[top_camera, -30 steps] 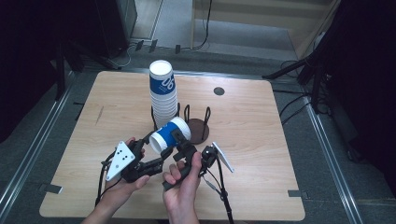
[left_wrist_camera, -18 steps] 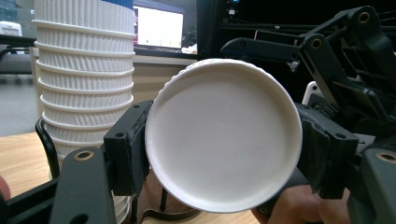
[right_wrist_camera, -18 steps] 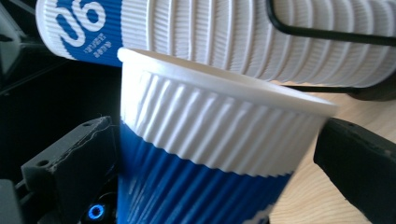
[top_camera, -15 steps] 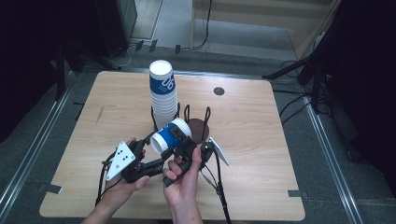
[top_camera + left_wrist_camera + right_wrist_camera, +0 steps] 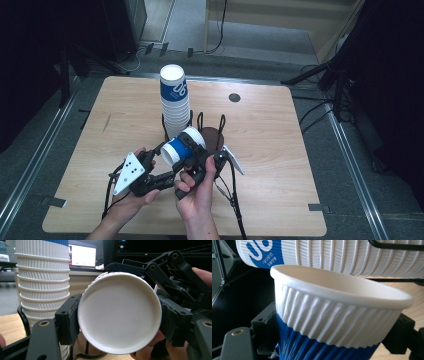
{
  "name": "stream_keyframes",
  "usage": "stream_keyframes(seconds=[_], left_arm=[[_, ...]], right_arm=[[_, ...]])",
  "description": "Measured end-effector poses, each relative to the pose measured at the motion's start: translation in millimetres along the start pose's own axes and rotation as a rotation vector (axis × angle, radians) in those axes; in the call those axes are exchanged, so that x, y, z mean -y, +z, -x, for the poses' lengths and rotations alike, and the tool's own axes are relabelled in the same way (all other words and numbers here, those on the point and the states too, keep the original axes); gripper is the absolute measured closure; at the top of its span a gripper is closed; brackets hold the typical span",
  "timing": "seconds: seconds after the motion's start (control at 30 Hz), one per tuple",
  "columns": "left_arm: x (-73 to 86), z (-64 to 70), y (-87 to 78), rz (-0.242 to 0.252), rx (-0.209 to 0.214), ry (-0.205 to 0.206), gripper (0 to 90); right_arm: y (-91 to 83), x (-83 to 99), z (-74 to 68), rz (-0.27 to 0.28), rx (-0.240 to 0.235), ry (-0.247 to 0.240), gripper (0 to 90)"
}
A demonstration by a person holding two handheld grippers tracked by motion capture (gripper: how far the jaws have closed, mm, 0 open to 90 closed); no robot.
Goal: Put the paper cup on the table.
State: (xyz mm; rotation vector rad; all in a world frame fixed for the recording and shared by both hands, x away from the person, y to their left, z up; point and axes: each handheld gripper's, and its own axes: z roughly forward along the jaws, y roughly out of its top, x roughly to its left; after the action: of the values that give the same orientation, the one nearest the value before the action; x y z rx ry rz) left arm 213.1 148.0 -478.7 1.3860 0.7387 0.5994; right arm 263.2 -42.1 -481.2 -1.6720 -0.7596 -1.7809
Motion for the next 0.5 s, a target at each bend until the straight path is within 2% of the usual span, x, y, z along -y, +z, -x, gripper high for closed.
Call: stream_keyframes(seconds=[0.27, 0.5], left_arm=[[-1.4, -3.3, -3.6, 0.027, 0.02, -0.019, 29.0], [-2.5, -4.8, -5.4, 0.02, 0.024, -0.03, 28.4]], right_arm=[[-0.7, -1.6, -2.3, 0.012, -0.024, -0.028, 20.9], [-2.9, -6.5, -4.9, 0.031, -0.018, -0.059, 21.2]])
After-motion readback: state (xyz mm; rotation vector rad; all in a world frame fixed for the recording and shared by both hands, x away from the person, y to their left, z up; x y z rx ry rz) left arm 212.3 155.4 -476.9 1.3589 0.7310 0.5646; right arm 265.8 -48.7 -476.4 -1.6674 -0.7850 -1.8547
